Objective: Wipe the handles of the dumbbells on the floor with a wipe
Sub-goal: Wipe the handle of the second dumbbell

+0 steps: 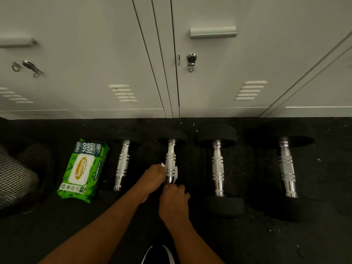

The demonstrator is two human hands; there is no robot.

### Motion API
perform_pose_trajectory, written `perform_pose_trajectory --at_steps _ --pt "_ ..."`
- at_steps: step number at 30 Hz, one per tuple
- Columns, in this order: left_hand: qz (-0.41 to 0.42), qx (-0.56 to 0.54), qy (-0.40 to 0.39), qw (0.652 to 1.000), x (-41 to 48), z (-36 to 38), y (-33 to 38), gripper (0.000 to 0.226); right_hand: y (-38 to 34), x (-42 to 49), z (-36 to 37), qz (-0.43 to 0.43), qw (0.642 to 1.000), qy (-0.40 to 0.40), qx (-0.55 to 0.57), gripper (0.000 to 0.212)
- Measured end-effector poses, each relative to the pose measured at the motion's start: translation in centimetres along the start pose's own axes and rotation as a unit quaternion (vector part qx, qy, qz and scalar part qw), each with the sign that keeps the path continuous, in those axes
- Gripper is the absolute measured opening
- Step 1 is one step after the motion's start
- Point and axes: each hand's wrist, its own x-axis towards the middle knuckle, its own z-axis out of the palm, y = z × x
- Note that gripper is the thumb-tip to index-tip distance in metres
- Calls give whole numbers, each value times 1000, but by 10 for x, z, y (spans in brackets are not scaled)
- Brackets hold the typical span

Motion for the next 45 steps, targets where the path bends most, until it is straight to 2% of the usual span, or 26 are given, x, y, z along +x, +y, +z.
perform_pose_trajectory --at_steps 4,6,9,13,18,24,29,32,34,38,40,42,45 --pt "8 116 14 993 -9 10 -9 28 2 1 0 6 1000 0 27 35" --pt "7 139 23 990 -9 11 -5 27 1 1 0 4 1000 -2 29 34" --pt "-30 68 34 997 0 8 3 32 0 0 -3 2 1000 -2 9 36" --pt "-55 -45 59 996 12 3 26 27 1 -1 -2 -8 1000 2 -9 36" --pt "-40 -57 125 990 37 2 60 25 1 -1 -4 -18 998 -7 -55 38" --pt "-13 71 176 982 26 11 77 27 0 -1 -6 -24 995 -23 -89 42" --pt "21 143 144 979 -6 20 39 27 2 -1 -3 -23 998 -19 -47 34" --pt "2 151 117 982 -14 20 15 32 1 -1 -3 -16 1000 -3 -3 30" --pt "-25 94 119 988 -9 13 10 34 1 0 -3 -12 1000 3 -2 33" --pt "-74 -102 72 989 22 -1 15 31 2 -1 -2 -14 1000 2 -16 35" --pt "-74 -188 57 978 36 -5 20 29 2 0 -2 -15 999 4 -31 35" --pt "-83 -262 37 961 45 -7 28 38 2 0 0 -14 999 5 -41 37" --pt "-81 -335 16 939 55 -6 34 41 2 3 1 -12 999 2 -48 40"
